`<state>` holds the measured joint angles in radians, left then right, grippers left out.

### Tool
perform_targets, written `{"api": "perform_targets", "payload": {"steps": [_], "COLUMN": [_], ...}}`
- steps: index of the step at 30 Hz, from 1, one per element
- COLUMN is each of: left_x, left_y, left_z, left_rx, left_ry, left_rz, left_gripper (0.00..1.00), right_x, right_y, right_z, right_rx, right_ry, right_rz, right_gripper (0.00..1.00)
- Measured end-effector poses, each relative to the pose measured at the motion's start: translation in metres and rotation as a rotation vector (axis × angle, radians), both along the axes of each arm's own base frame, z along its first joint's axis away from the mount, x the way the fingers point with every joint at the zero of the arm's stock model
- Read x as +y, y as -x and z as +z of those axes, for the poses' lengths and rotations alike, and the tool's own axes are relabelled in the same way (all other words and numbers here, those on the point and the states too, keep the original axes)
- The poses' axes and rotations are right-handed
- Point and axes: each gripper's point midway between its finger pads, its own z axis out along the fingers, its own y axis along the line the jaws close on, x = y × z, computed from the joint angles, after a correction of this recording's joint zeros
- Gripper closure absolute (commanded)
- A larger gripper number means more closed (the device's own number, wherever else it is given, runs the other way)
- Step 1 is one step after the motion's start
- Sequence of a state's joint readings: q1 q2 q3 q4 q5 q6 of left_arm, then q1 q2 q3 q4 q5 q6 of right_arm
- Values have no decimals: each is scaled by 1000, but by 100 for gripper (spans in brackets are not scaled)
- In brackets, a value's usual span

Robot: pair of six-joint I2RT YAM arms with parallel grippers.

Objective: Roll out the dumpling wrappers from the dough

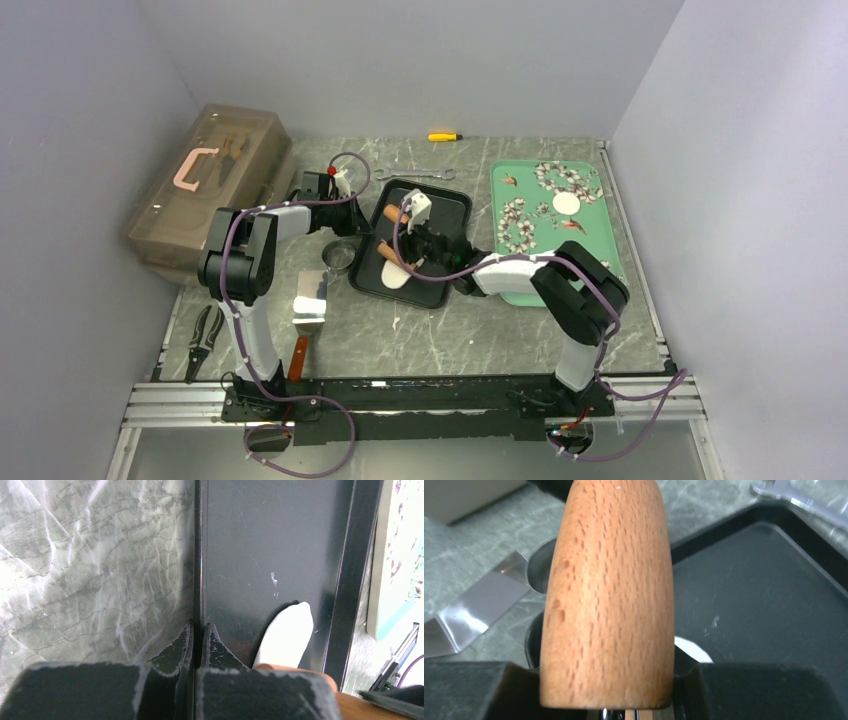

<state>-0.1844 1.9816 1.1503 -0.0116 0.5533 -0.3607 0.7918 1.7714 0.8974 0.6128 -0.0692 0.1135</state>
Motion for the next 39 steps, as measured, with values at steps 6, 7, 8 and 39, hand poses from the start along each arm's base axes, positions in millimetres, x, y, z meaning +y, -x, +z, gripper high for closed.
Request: {"api": "perform_targets", "payload": {"steps": [6,7,8,39], "left_x": [0,0,0,0], "left_y": [0,0,0,0], "left_z": [0,0,0,0], "left_rx": [0,0,0,0], "left_ry": [0,0,0,0], "left_rz": [0,0,0,1], "left_gripper": [100,100,100,100], "right_x": [-9,-11,-14,-78], "right_y": [-1,-2,-2,-42], "right_z": [-27,-28,-29,-24], "right_rx": [16,9,0,-72], "right_ry": [9,7,5,213], "right_rz": [-33,-43,-55,-282], "right_gripper": [100,100,100,100]}}
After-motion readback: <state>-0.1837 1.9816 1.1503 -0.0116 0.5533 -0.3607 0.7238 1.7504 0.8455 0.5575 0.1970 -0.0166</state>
